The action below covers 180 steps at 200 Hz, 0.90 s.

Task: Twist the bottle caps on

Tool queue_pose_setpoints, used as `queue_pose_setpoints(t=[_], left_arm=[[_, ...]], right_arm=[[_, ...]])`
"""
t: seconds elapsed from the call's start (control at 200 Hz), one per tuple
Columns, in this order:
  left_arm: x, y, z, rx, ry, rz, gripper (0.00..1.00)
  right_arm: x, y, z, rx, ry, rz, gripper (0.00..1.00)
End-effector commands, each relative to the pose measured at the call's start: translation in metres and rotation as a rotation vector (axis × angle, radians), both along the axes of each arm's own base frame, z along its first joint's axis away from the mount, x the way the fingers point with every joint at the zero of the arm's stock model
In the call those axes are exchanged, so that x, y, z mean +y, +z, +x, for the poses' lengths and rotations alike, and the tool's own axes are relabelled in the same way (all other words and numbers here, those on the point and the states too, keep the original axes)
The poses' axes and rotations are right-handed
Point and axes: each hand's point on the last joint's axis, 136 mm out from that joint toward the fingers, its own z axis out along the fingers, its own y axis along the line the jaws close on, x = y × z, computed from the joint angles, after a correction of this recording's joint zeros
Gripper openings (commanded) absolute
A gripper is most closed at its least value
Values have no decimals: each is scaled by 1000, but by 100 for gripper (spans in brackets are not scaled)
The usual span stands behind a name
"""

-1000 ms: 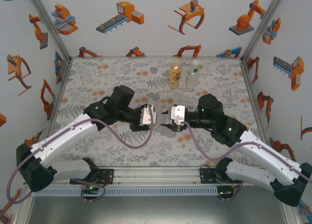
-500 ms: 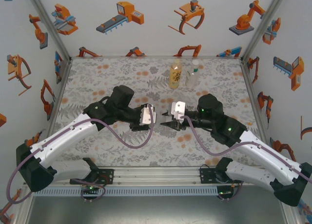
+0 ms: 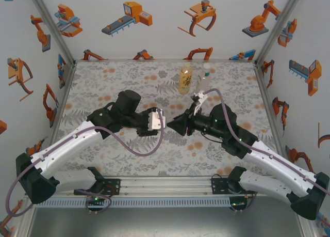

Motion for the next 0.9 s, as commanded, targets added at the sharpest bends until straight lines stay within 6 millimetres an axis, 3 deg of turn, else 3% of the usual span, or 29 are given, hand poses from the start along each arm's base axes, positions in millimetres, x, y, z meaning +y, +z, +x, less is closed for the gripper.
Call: queue_pose_setpoints(t=[0.0, 0.145, 0.34, 0.656, 0.841, 0.896], left_arm=[[-2, 23, 9, -67, 48, -62, 0], [-3, 23, 16, -72, 83, -64, 0], [-1, 23, 27, -89, 143, -54, 0], [-6, 22, 20, -65, 104, -64, 0], [-9, 25, 11, -48, 61, -90, 49], [-9, 26, 7, -41, 42, -99, 77]], right_arm=[[-15, -5, 19, 314, -191, 199, 0], [-24, -39, 24, 577, -319, 246, 0], [-25, -54, 20, 760, -360, 287, 0], [-23, -39, 19, 722, -338, 265, 0], [-24, -39, 23, 658, -353, 181, 0], [-24, -39, 25, 641, -358, 158, 0]])
